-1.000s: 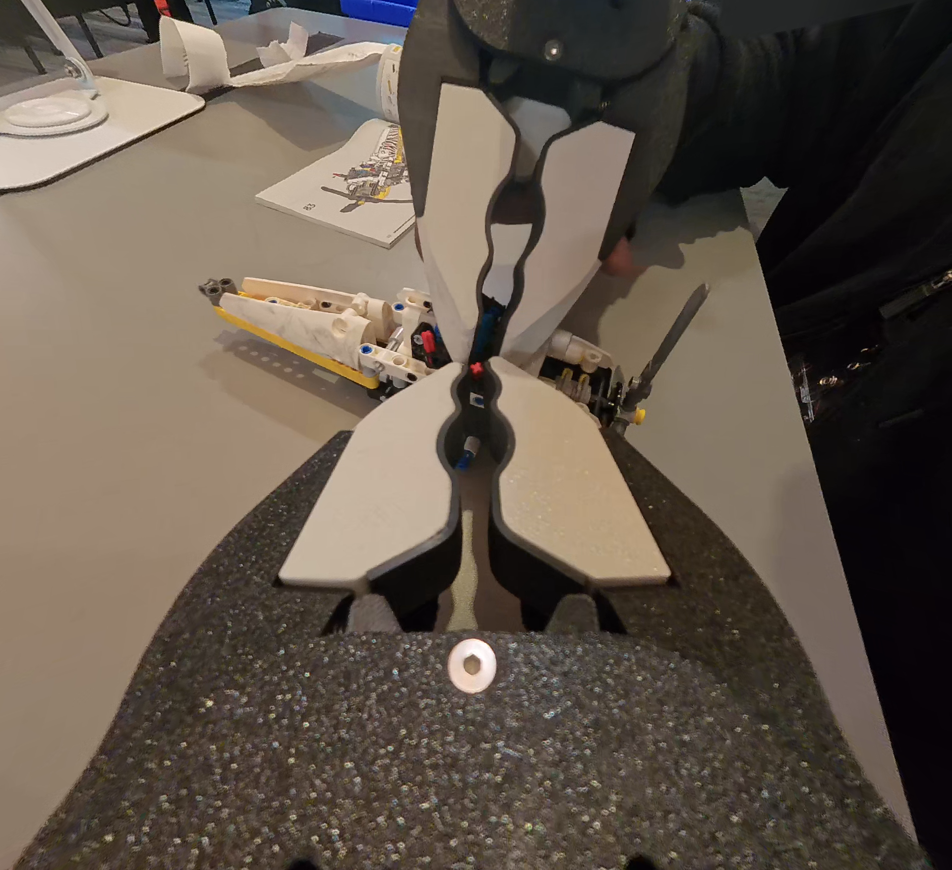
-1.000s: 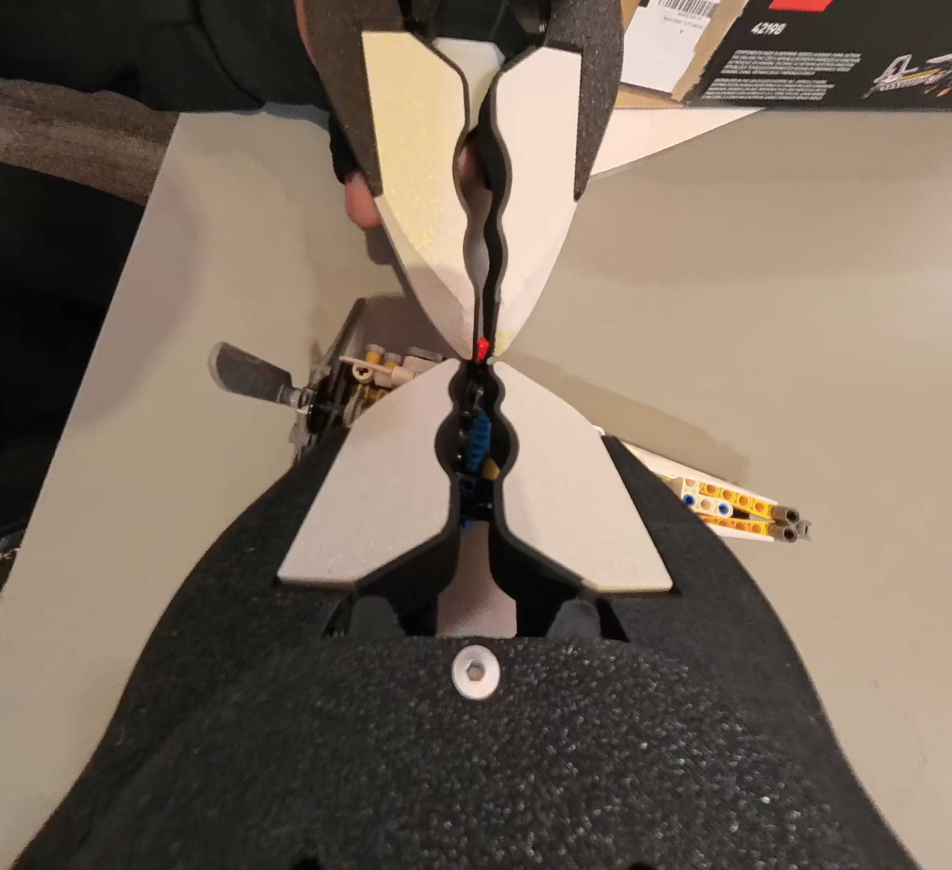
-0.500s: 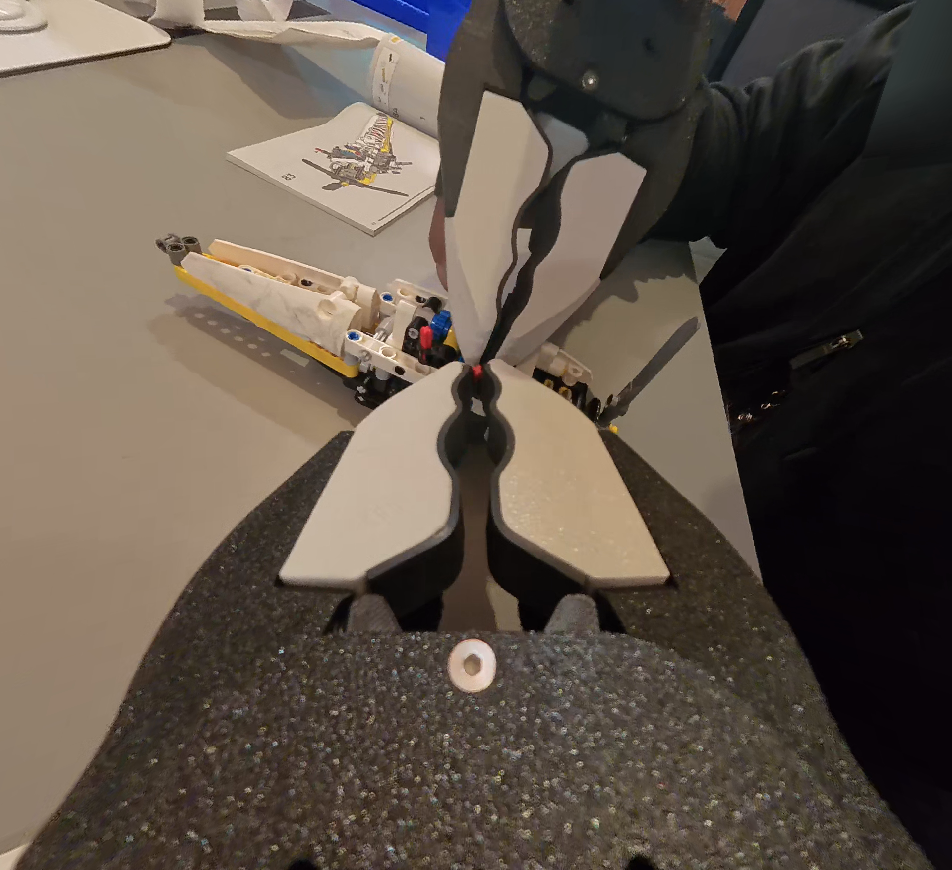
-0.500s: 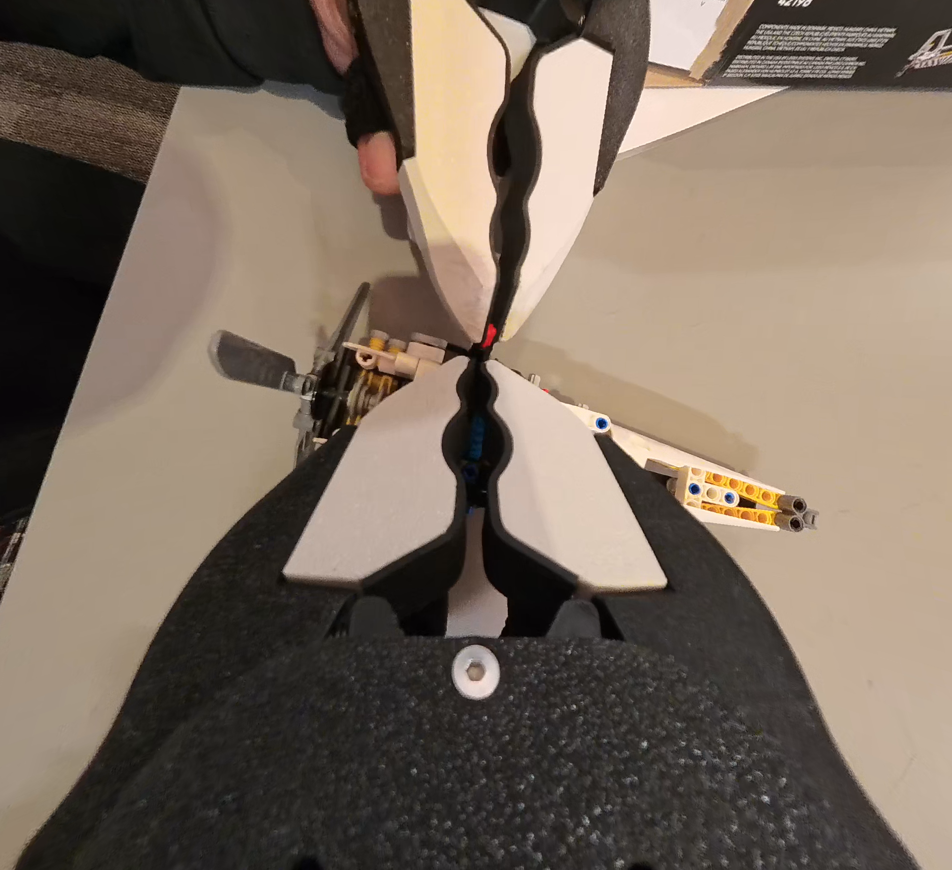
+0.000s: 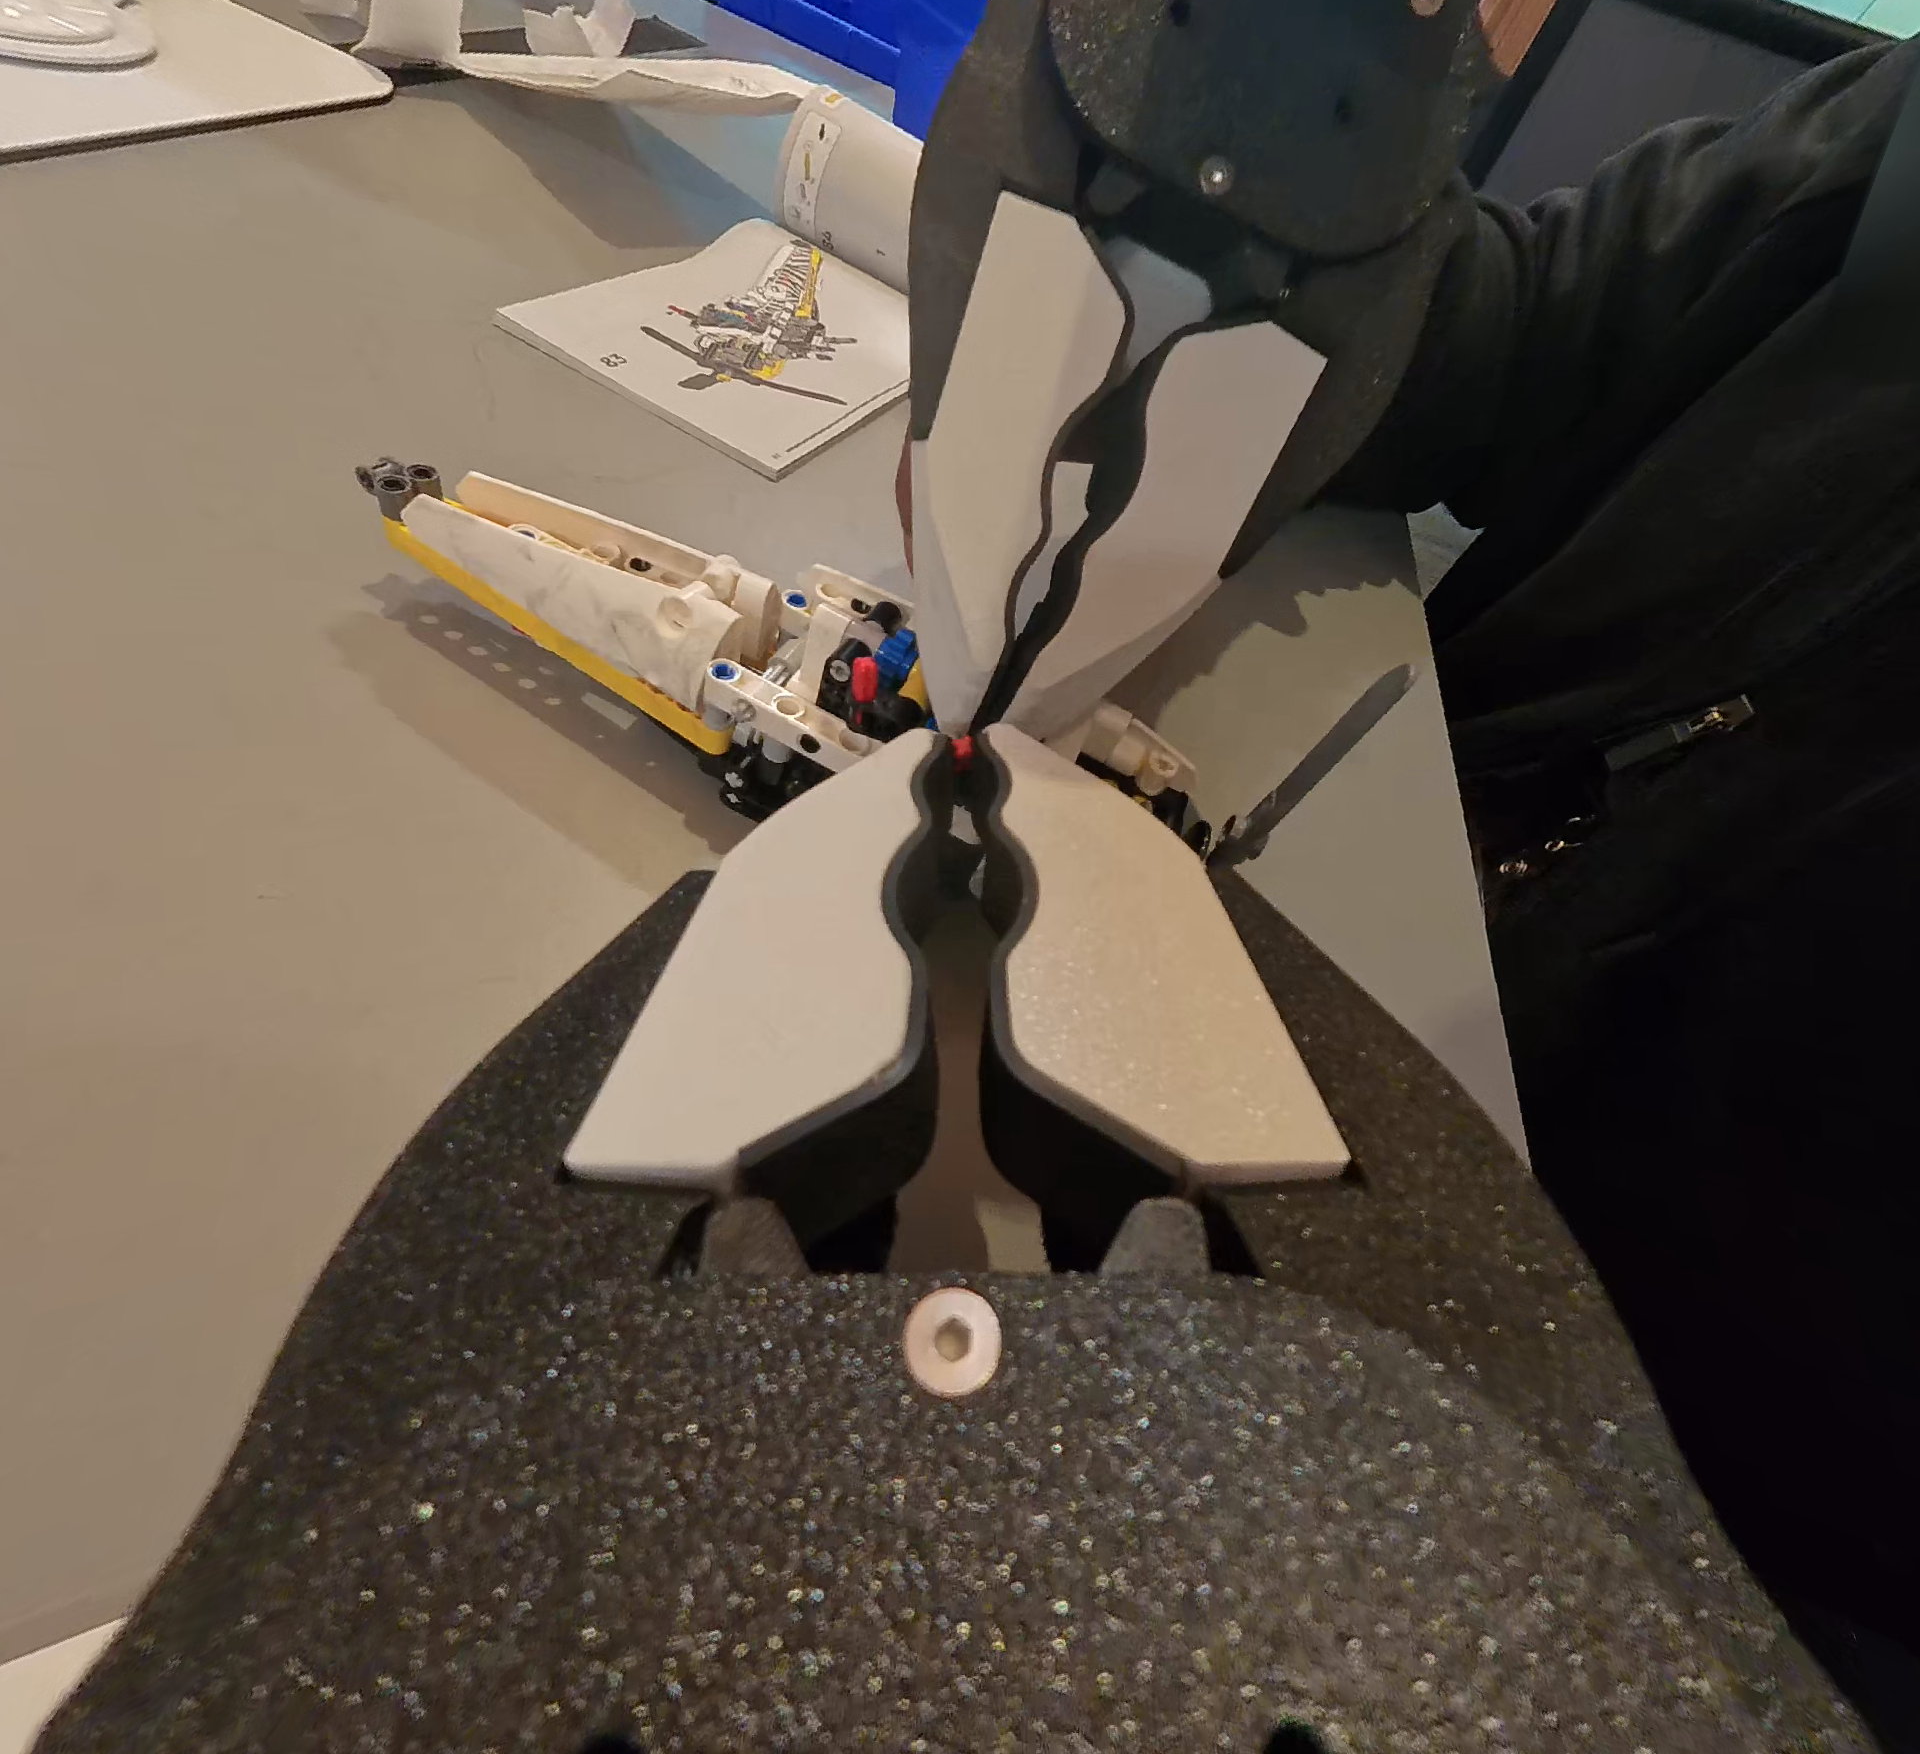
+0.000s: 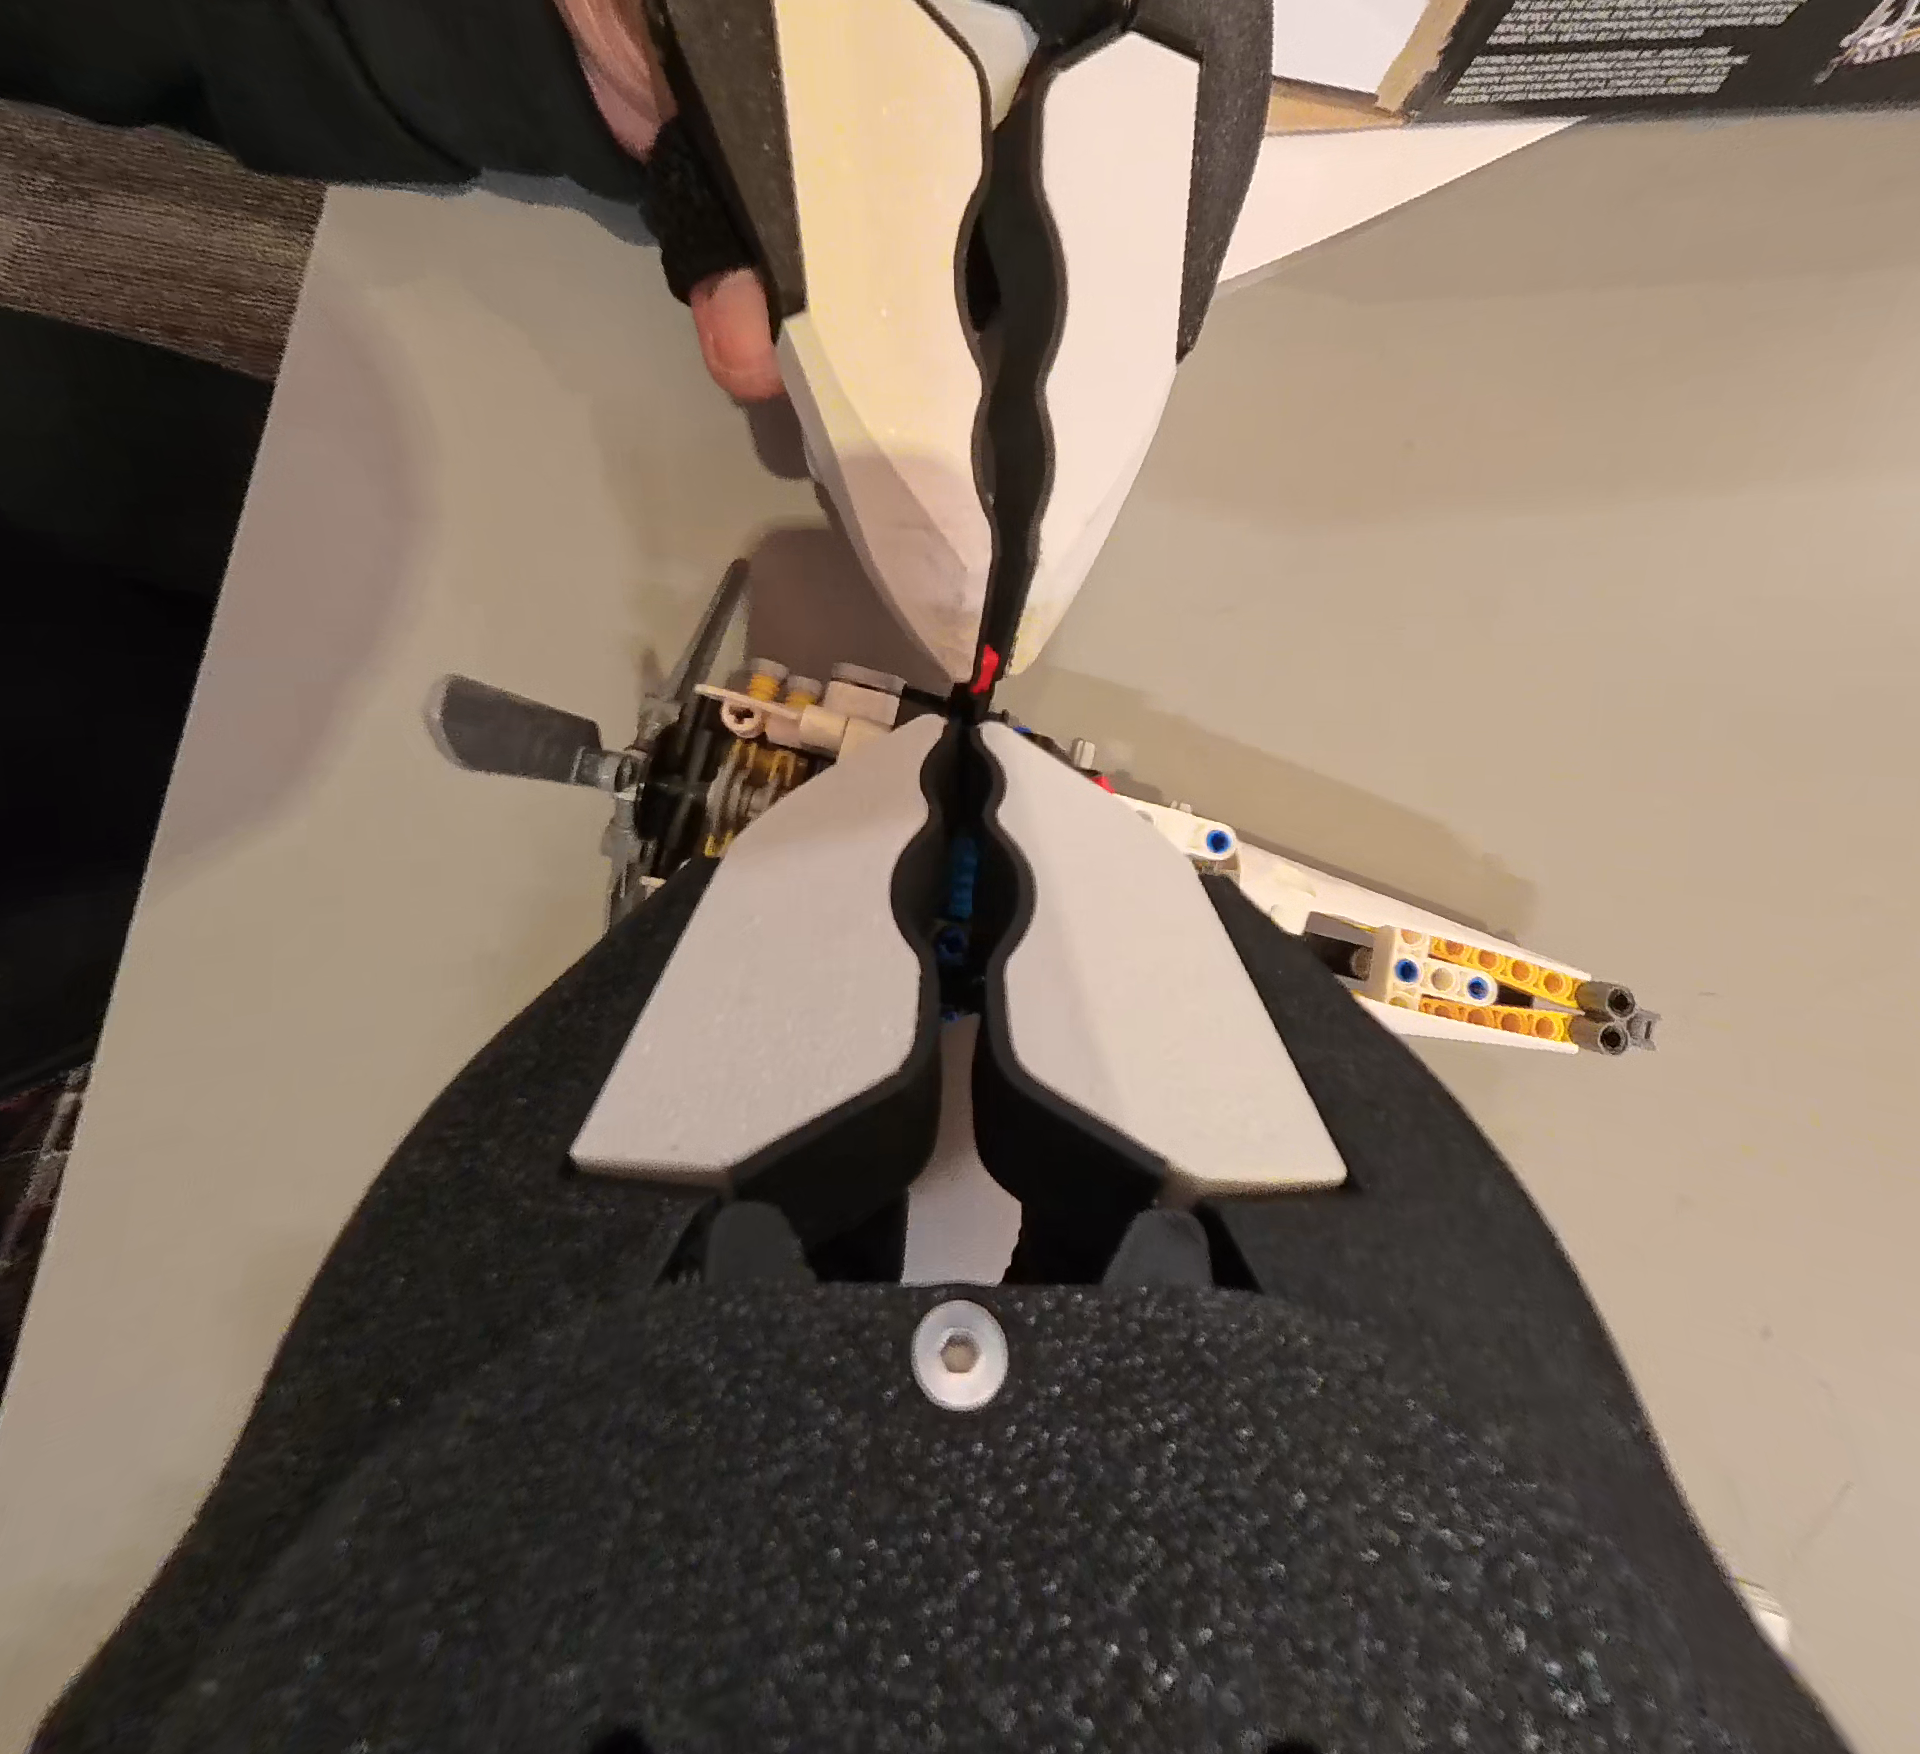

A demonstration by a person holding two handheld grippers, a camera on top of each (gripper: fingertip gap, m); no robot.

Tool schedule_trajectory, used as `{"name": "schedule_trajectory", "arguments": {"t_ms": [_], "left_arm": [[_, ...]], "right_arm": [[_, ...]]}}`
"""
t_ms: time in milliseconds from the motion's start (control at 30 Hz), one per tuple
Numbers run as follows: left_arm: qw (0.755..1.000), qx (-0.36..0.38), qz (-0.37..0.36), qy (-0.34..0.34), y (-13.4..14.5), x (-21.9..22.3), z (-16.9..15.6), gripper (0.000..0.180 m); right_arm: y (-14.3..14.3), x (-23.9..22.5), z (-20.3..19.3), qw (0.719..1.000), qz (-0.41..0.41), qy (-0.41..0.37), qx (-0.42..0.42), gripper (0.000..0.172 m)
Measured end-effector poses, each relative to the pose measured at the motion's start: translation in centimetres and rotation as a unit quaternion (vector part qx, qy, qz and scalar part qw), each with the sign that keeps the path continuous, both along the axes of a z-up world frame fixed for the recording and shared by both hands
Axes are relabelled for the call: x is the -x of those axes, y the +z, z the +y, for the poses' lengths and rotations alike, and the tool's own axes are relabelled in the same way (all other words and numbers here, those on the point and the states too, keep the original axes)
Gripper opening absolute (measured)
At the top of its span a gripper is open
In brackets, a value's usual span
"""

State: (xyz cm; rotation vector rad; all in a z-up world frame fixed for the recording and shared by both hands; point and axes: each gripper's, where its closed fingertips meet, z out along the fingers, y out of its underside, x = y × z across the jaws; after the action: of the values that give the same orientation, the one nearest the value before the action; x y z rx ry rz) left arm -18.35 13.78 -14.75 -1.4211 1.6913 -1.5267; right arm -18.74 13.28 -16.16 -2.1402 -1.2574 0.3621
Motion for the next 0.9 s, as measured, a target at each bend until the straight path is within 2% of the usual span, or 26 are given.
{"name": "schedule_trajectory", "arguments": {"t_ms": [167, 267, 367, 600, 700, 800, 900], "left_arm": [[1.0, 0.02, -0.015, 0.009, 0.6, 0.1, 0.5, 0.004], [1.0, 0.014, -0.011, 0.012, 0.4, 0.0, 0.5, 0.004], [1.0, 0.019, -0.013, 0.015, 0.5, 0.1, 0.6, 0.003], [1.0, 0.021, -0.015, 0.009, 0.5, 0.0, 0.3, 0.004], [0.999, 0.022, -0.021, 0.01, 0.7, 0.1, 0.3, 0.004], [1.0, 0.011, -0.021, 0.006, 0.5, 0.1, 0.0, 0.005], [0.999, 0.009, -0.032, 0.004, 0.8, 0.2, -0.1, 0.004]], "right_arm": [[0.3, -0.3, -0.1, 1.0, 0.011, -0.005, 0.007, 0.0], [0.2, -0.3, -0.1, 1.0, -0.015, -0.007, -0.007, 0.0], [0.2, -0.3, 0.1, 1.0, 0.013, -0.011, 0.005, 0.0], [0.6, -0.1, 0.0, 1.0, 0.018, 0.0, -0.007, 0.0], [1.1, -0.2, 0.7, 0.999, 0.033, -0.004, -0.029, 0.012], [1.8, 0.4, 0.8, 0.997, 0.065, 0.001, -0.034, 0.013], [1.0, 0.7, 0.4, 0.998, 0.069, 0.01, -0.011, 0.013]]}}
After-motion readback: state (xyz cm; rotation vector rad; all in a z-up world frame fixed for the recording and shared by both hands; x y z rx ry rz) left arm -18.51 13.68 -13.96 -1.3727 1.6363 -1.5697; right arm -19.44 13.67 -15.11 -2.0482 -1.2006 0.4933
